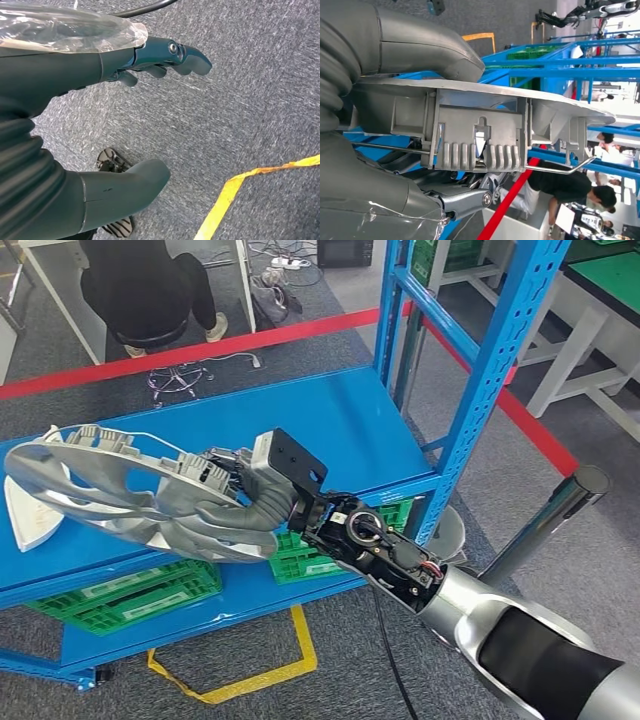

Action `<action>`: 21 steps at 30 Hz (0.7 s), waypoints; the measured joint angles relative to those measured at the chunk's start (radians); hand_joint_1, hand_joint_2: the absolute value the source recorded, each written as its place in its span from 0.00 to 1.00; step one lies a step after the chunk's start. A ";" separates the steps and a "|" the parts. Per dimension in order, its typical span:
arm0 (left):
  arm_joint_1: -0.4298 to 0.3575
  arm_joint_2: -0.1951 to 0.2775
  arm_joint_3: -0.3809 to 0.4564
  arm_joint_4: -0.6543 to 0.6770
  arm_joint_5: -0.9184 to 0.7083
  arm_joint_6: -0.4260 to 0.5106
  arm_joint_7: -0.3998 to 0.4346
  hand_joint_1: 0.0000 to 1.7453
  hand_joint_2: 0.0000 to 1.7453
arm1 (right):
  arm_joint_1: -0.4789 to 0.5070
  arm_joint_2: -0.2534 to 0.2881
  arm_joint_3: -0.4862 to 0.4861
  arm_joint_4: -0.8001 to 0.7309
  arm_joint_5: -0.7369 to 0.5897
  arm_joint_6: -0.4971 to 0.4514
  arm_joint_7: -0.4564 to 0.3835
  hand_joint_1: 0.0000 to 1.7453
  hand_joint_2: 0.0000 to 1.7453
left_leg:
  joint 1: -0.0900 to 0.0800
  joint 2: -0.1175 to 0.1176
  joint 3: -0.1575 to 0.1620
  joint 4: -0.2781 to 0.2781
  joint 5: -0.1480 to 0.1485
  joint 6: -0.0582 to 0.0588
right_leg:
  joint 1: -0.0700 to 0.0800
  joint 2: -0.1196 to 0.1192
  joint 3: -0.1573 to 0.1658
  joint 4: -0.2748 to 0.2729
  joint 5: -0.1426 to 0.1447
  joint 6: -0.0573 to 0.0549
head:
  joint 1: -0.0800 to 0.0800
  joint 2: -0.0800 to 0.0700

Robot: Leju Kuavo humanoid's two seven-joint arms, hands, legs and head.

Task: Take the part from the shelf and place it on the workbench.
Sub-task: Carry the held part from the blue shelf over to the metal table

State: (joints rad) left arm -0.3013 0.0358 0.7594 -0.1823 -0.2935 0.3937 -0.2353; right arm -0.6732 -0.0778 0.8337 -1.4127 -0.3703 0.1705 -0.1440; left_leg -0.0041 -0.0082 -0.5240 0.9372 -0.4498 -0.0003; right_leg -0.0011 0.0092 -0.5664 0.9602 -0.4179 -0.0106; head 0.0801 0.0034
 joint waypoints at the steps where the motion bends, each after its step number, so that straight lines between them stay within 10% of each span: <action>1: 0.000 0.000 -0.001 0.000 0.000 0.000 0.000 0.00 1.00 | 0.000 0.000 0.001 0.000 0.000 -0.001 0.000 1.00 1.00 | 0.000 0.000 -0.001 0.002 -0.001 0.002 | 0.000 0.000 0.000 0.000 0.000 0.001 | 0.000 0.000; 6: -0.001 0.001 -0.009 0.000 0.000 -0.002 0.001 0.00 1.00 | -0.003 -0.001 0.001 -0.001 0.002 -0.007 0.001 1.00 1.00 | 0.012 0.004 0.005 -0.015 0.013 0.018 | 0.004 -0.001 -0.013 0.020 -0.017 0.019 | 0.002 0.000; 11: 0.000 0.000 -0.014 0.000 0.000 -0.003 0.003 0.00 1.00 | -0.001 -0.006 0.003 0.000 0.003 -0.013 0.002 1.00 1.00 | 0.018 0.007 0.008 -0.021 0.016 0.020 | -0.009 -0.003 -0.136 0.292 -0.124 0.038 | 0.010 0.000; 15: -0.001 -0.002 -0.017 0.000 0.000 -0.004 0.003 0.00 1.00 | -0.001 -0.010 0.004 0.001 0.003 -0.013 0.004 1.00 1.00 | 0.026 0.002 0.009 -0.005 0.003 0.001 | -0.020 -0.002 -0.038 0.083 -0.011 0.049 | 0.013 0.000; 21: -0.001 -0.003 -0.017 -0.002 0.000 -0.004 0.004 0.00 1.00 | -0.003 -0.011 0.004 0.002 0.003 -0.014 0.002 1.00 1.00 | 0.026 0.003 -0.016 0.029 -0.016 -0.029 | -0.016 0.003 -0.008 0.014 -0.005 0.009 | 0.007 0.000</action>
State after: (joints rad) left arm -0.3026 0.0329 0.7424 -0.1843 -0.2932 0.3899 -0.2311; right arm -0.6765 -0.0885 0.8381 -1.4110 -0.3677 0.1566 -0.1419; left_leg 0.0218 -0.0055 -0.5403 0.9666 -0.4662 -0.0297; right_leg -0.0171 0.0124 -0.5741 0.9746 -0.4233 -0.0016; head 0.0872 0.0034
